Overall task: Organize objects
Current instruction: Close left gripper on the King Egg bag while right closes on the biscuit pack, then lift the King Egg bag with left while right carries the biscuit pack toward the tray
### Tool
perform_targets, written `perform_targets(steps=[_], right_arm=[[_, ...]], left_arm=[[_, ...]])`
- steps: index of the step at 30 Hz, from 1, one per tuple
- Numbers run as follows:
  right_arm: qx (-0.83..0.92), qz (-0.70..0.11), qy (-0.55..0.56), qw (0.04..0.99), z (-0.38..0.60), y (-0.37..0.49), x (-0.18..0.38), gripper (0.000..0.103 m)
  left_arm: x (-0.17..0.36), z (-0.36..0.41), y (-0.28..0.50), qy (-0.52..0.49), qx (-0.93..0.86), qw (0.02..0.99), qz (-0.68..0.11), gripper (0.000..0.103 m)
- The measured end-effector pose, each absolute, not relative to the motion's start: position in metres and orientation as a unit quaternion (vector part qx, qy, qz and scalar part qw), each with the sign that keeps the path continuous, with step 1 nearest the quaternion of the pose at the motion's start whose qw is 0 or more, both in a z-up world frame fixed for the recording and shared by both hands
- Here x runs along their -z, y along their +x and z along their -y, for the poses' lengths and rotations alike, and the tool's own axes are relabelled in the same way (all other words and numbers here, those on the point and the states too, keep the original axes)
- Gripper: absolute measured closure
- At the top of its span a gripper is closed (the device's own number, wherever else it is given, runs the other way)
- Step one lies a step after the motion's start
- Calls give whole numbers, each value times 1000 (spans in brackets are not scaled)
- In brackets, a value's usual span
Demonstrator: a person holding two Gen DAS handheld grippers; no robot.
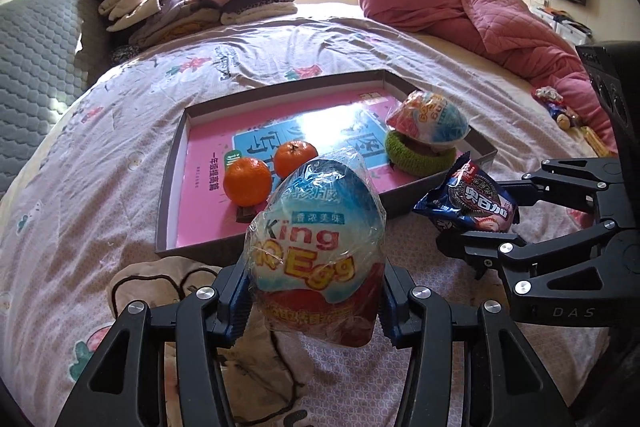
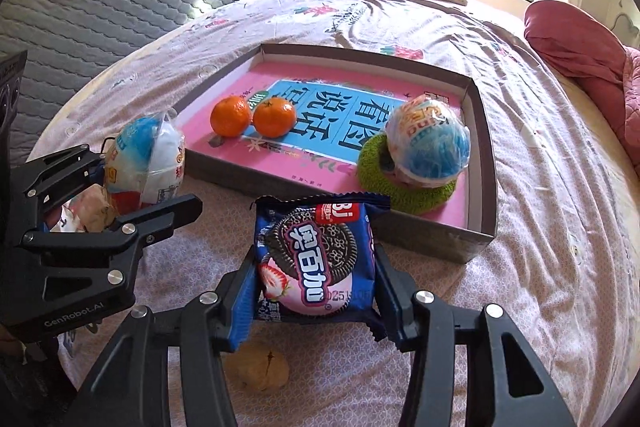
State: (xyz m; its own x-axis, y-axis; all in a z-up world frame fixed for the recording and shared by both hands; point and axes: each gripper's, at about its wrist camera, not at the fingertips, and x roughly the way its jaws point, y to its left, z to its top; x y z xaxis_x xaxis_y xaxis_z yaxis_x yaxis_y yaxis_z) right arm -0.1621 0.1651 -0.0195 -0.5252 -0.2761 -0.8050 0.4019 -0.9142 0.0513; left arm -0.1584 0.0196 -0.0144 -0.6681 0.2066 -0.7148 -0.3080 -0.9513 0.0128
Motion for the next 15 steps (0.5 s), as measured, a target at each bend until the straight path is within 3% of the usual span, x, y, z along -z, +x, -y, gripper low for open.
perform_targets(steps=[15], right_arm=[[888,-62,412,196,-166,-148,-15,51]], left_arm=[[-28,-12,-142,-350,-925,134,-61,50]])
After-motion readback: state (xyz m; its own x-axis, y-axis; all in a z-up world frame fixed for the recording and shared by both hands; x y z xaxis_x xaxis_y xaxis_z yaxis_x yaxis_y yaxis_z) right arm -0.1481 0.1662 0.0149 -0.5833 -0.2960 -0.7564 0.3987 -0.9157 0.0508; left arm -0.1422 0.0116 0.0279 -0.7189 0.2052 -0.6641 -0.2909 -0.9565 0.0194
